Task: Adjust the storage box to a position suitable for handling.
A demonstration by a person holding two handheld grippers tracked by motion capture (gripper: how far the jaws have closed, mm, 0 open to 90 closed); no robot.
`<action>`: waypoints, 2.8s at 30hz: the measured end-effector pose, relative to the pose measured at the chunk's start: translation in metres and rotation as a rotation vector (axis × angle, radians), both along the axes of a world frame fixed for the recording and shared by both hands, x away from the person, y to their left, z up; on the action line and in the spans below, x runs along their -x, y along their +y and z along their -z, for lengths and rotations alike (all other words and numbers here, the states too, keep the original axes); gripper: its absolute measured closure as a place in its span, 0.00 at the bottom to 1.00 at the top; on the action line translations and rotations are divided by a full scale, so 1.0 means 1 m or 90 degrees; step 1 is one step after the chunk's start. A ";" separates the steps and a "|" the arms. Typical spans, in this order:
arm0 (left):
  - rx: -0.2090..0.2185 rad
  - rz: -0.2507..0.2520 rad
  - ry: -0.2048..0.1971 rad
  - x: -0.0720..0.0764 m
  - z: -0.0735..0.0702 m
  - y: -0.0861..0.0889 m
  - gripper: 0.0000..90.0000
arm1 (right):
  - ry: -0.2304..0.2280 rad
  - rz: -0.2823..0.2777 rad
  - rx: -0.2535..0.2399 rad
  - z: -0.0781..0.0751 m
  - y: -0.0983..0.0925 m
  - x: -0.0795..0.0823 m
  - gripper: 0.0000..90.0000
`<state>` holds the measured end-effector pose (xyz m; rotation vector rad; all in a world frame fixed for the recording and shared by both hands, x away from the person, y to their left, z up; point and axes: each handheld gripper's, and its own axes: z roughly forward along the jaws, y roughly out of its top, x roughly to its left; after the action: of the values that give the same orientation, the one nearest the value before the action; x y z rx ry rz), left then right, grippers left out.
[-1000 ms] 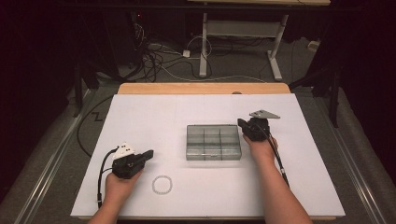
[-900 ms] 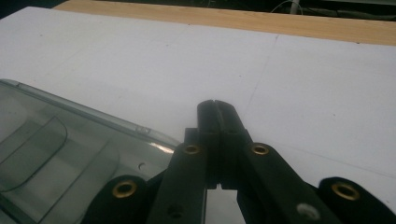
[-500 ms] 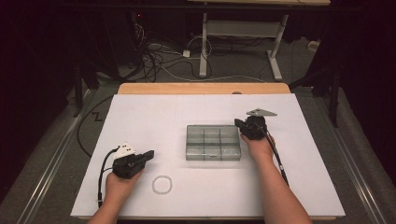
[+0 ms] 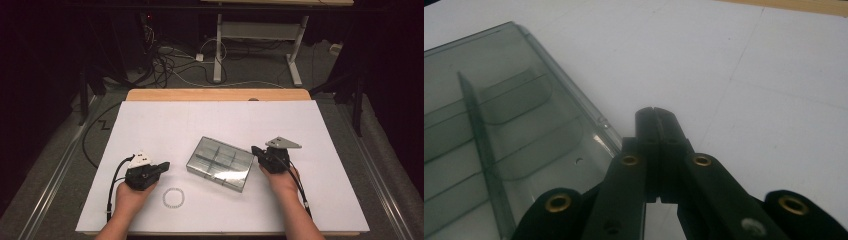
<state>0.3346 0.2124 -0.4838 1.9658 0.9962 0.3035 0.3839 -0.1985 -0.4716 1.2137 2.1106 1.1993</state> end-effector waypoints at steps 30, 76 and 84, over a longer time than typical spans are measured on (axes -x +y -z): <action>-0.026 0.043 0.035 -0.027 0.006 -0.038 0.98 | -0.024 -0.020 -0.006 -0.001 -0.040 0.102 1.00; -0.035 0.159 0.037 0.061 -0.010 -0.074 0.98 | -0.010 -0.019 -0.006 0.002 -0.050 0.100 1.00; -0.009 0.089 0.026 0.060 -0.012 -0.030 0.98 | 0.003 -0.019 -0.005 0.005 -0.051 0.101 1.00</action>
<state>0.2742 0.1827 -0.4717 2.0500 0.8797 0.1935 0.2829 -0.2495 -0.4762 1.1950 2.1362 1.2197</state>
